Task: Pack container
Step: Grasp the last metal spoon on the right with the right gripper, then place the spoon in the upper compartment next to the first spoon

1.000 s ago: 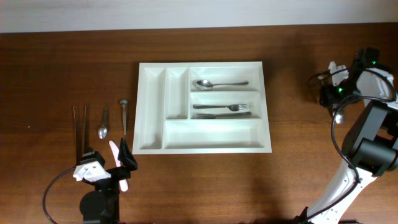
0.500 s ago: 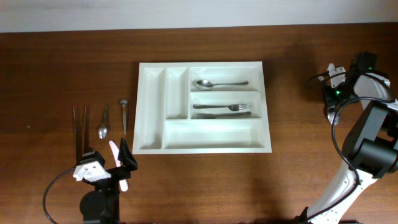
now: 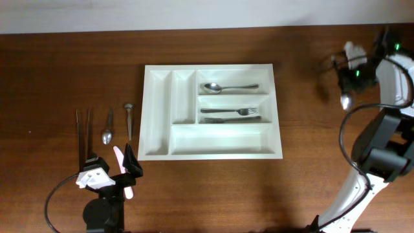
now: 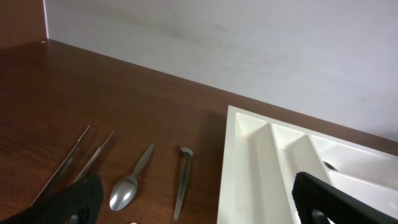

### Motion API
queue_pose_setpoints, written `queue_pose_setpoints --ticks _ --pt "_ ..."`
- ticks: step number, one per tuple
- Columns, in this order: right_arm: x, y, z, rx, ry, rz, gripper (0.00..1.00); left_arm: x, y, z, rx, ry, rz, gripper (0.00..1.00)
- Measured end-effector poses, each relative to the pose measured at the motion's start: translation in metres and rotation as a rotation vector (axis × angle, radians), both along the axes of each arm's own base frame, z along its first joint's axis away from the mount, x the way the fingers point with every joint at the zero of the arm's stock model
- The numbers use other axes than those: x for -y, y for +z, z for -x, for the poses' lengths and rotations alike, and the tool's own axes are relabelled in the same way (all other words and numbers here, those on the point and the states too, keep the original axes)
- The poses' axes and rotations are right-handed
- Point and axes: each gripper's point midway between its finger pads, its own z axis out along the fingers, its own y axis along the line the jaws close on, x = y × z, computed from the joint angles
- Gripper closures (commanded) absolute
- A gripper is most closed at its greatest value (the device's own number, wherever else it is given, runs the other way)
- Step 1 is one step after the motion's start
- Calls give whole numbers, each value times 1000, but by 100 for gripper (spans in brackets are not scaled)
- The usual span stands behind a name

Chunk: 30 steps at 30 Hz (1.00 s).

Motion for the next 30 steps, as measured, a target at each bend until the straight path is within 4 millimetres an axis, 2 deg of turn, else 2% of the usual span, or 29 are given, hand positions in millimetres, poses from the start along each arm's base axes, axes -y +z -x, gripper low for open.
queue_pose_setpoints --ticks 3,7,10,12,18,21,24,30 --pt "-34 43 -27 105 116 13 96 0 0 0 0 0 0 1" --pt "-104 79 -45 199 363 23 96 0 0 0 0 0 0 1" --pt "-160 88 -44 231 567 29 96 0 0 0 0 0 0 1" --pt "-199 86 -37 228 712 34 96 0 0 0 0 0 0 1" --pt "-282 78 -12 231 1036 60 96 0 0 0 0 0 0 1" --pt "-308 67 -2 221 1133 72 96 0 0 0 0 0 0 1" --pt "-320 51 4 200 1189 81 96 0 0 0 0 0 0 1" --pt "-323 13 8 132 1220 71 96 0 0 0 0 0 0 1"
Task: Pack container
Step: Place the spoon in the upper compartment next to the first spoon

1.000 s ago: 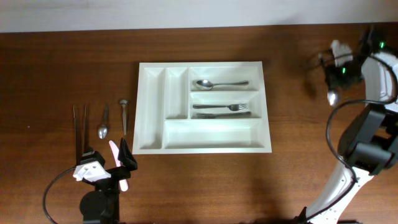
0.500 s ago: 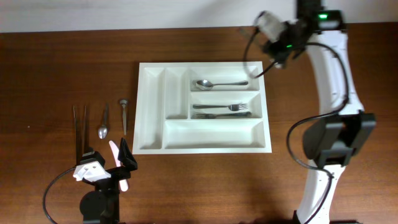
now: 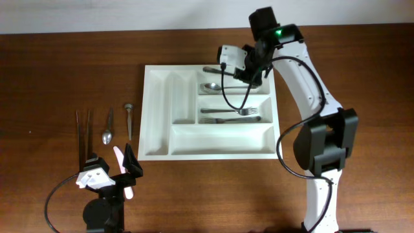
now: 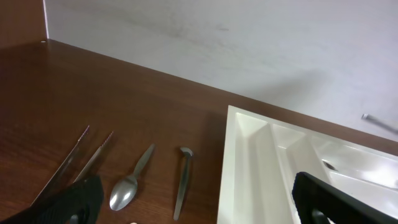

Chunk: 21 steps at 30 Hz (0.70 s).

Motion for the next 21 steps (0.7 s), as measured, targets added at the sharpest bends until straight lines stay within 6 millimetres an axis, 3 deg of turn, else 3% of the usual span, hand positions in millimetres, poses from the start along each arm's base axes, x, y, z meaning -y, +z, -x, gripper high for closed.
queue_pose_setpoints --ticks 5,14,15,17,18,21 --pt "3 -15 0 -23 -2 24 96 0 0 0 0 0 0 1" --pt "4 -15 -2 -13 -4 29 96 0 0 0 0 0 0 1" --pt "4 -15 -2 -13 -5 30 89 0 0 0 0 0 0 1" --pt "4 -15 -3 -13 -10 32 50 0 0 0 0 0 0 1" --pt "5 -15 -3 -10 -6 35 41 0 0 0 0 0 0 1" --pt "4 -14 -5 -1 -9 33 38 0 0 0 0 0 0 1"
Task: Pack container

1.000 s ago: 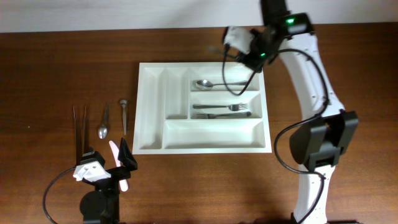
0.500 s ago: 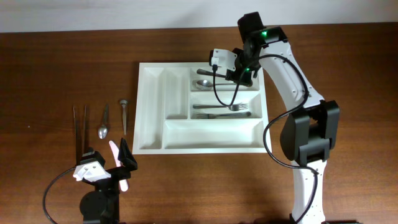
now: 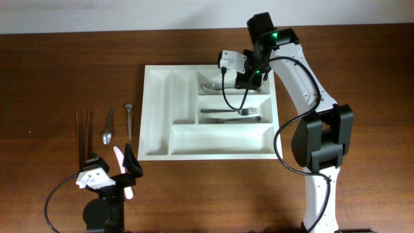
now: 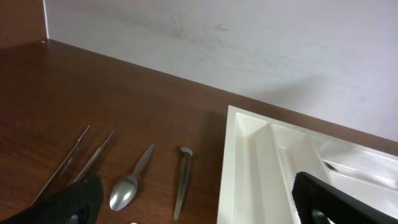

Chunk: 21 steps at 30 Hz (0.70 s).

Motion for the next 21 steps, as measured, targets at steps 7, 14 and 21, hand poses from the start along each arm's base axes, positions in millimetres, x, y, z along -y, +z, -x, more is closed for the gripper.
queue_pose_setpoints --ticks 7,14,21 --pt "7 13 -35 63 -224 -71 35 0 0 0 0 0 0 1" --pt "99 51 -66 63 -802 -103 26 0 0 0 0 0 0 1" --pt "212 92 -63 72 -1274 -209 1 0 0 0 0 0 0 1"
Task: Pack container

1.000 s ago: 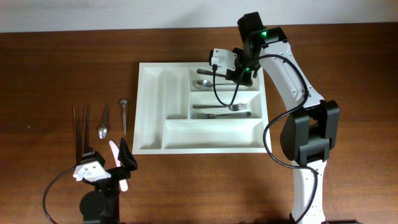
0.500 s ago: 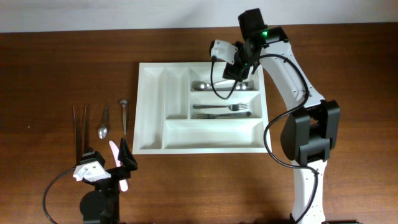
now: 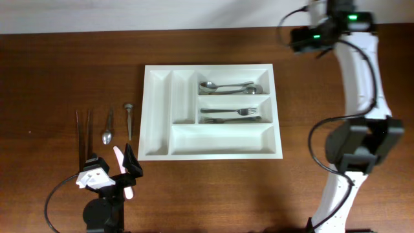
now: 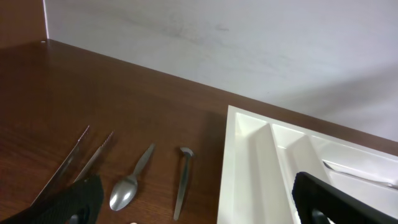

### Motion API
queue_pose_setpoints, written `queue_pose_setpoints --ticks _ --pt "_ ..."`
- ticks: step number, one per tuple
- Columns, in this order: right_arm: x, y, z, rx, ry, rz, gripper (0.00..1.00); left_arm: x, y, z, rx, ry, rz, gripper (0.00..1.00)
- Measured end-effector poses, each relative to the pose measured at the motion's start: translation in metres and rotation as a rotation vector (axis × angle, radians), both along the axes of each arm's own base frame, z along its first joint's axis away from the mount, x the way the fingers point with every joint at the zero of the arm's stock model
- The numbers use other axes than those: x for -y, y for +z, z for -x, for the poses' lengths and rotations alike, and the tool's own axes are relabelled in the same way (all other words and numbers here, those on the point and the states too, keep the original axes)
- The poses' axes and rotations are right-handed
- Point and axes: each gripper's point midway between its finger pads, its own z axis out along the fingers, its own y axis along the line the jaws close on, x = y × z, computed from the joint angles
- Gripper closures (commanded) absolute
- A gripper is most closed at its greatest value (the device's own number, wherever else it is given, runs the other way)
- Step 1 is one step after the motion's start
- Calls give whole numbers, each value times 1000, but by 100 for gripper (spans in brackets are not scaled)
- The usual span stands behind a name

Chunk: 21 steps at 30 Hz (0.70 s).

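Note:
The white cutlery tray (image 3: 147, 110) lies mid-table. Its top right compartment holds two spoons (image 3: 226, 86), and the compartment below holds forks (image 3: 229, 114). Left of the tray on the wood lie long tongs (image 3: 83, 133), a loose spoon (image 3: 107, 129) and a short metal utensil (image 3: 129, 120). The left wrist view shows the same tongs (image 4: 78, 158), spoon (image 4: 129, 186) and utensil (image 4: 183, 180) beside the tray's wall (image 4: 227, 174). My left gripper (image 3: 111, 167) rests wide open near the front edge. My right gripper (image 3: 299, 37) hangs beyond the tray's far right corner, holding nothing.
The right arm's base and links (image 3: 352, 149) stand at the right of the table. A white wall (image 4: 249, 43) runs behind the table's far edge. The tray's two left slots and long front slot hold nothing.
My right gripper was down in the tray's top right compartment with a spoon. Now it is away past the far right corner, and a second spoon lies in that compartment. The left arm is unmoved.
My right gripper first held a spoon out at the table's right side, with one spoon in the tray. Then it was over the top right compartment, then low in it. Now two spoons lie there and the gripper is clear. The left gripper stayed put, open.

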Motion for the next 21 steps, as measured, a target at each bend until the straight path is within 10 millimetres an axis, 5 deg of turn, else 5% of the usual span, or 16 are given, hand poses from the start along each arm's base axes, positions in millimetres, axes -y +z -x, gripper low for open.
queue_pose_setpoints --ticks 3,21 --pt "15 1 3 -4 -71 -25 1 0 0 0 0 0 0 1" --pt "12 1 3 -8 -104 -50 1 6 6 -1 25 -33 2 1"
